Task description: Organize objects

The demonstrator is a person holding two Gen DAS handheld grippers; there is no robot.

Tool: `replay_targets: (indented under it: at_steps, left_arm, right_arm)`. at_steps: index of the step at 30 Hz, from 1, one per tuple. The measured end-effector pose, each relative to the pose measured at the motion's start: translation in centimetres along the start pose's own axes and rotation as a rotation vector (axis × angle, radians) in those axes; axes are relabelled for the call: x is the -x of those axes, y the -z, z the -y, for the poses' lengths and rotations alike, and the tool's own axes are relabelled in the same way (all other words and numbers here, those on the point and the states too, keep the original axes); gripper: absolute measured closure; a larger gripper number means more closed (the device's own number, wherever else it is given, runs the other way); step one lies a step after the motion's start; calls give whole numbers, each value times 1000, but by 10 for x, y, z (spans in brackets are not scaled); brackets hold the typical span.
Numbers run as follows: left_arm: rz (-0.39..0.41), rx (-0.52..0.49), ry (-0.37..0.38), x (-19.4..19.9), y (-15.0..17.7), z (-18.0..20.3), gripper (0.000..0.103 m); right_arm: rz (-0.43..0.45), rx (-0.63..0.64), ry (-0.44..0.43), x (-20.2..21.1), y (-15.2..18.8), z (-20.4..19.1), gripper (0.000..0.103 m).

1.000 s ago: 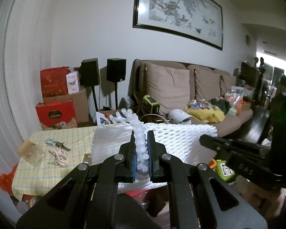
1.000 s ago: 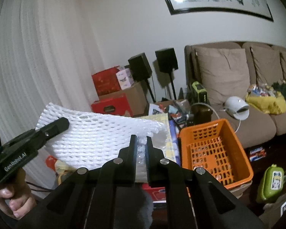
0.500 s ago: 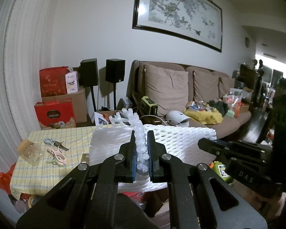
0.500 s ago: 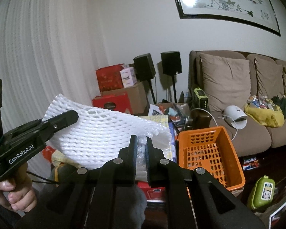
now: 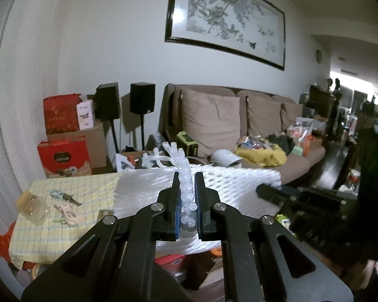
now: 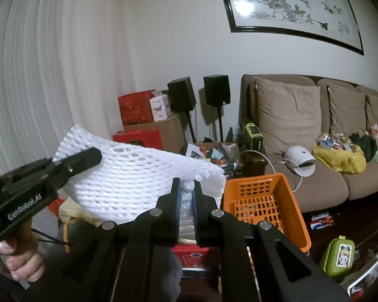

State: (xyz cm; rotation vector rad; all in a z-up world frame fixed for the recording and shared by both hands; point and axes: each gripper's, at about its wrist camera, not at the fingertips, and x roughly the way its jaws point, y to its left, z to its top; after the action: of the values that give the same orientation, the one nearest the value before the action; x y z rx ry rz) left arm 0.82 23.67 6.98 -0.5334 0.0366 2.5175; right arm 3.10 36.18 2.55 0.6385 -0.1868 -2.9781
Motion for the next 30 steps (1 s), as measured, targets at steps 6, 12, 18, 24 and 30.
replay_targets:
  at_steps: [6, 12, 18, 24, 30]
  left_arm:
    - [14, -19, 27, -1, -4, 17, 95]
    - [3, -8, 49, -4, -3, 21, 95]
    - [6, -6, 64, -3, -4, 25, 95]
    - [2, -17, 55, -4, -4, 28, 95]
    - [-8, -12, 46, -10, -2, 26, 95]
  right_arm:
    - [16, -10, 29, 8, -4, 12, 95]
    - [27, -26, 53, 16, -8, 26, 95]
    - [37, -41, 75, 26, -11, 38, 95]
    - [30, -43, 92, 24, -11, 40, 95]
    - [20, -41, 100, 20, -11, 39, 95]
